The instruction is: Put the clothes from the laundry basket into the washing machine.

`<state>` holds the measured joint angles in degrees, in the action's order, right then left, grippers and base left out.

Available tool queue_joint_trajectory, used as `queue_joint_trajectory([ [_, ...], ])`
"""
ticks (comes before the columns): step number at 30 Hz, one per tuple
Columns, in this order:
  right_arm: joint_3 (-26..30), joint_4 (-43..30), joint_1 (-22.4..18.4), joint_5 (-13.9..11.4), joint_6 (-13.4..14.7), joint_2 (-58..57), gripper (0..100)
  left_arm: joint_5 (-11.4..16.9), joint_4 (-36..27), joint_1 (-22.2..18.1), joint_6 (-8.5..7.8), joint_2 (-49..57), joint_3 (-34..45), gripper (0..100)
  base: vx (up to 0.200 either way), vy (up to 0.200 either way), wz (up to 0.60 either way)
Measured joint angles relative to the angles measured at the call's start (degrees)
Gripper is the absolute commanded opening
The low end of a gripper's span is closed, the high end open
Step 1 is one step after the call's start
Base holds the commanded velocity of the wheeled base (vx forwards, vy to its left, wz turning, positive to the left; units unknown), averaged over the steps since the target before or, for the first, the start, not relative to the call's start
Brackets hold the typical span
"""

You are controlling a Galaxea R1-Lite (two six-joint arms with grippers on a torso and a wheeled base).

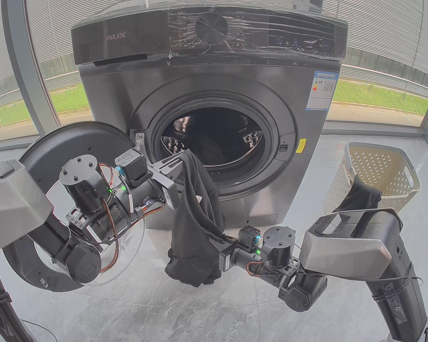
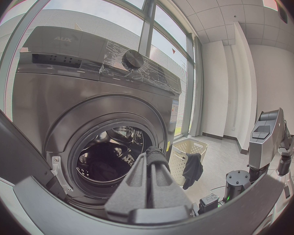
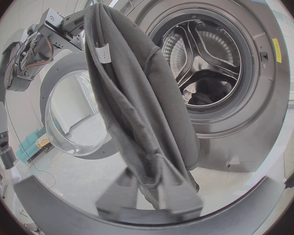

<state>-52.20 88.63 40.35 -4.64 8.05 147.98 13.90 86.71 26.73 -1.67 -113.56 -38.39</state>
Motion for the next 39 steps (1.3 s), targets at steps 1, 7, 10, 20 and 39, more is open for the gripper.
queue_joint_trajectory([
  [1, 0.4, 0.0, 0.0, 0.0, 0.0, -0.3, 0, 0.0, 0.0, -0.1, 0.00, 0.0, 0.0, 0, 0.000, 0.000, 0.00],
  [7, 6.0, 0.0, -0.7, 0.5, 0.0, -5.9, 0, 0.0, 0.0, -1.3, 0.06, -0.1, 0.0, 0, 0.000, 0.000, 0.00],
  [10, 9.4, 0.0, -1.5, 0.8, -0.1, -10.2, 0, 0.0, 0.0, -1.9, 0.09, -0.1, 0.0, 0, 0.000, 0.000, 0.00],
  [20, 17.8, -0.5, -4.0, 3.5, 0.3, -26.4, 0, 0.0, 0.0, -3.9, 0.04, 0.1, 0.0, 0, 0.000, 0.000, 0.00],
  [39, 16.3, -0.3, -8.8, 6.5, 1.0, -38.8, 0, 0.7, 0.0, -4.6, 1.40, 8.8, 5.9, 0, 0.000, 0.000, 0.00],
])
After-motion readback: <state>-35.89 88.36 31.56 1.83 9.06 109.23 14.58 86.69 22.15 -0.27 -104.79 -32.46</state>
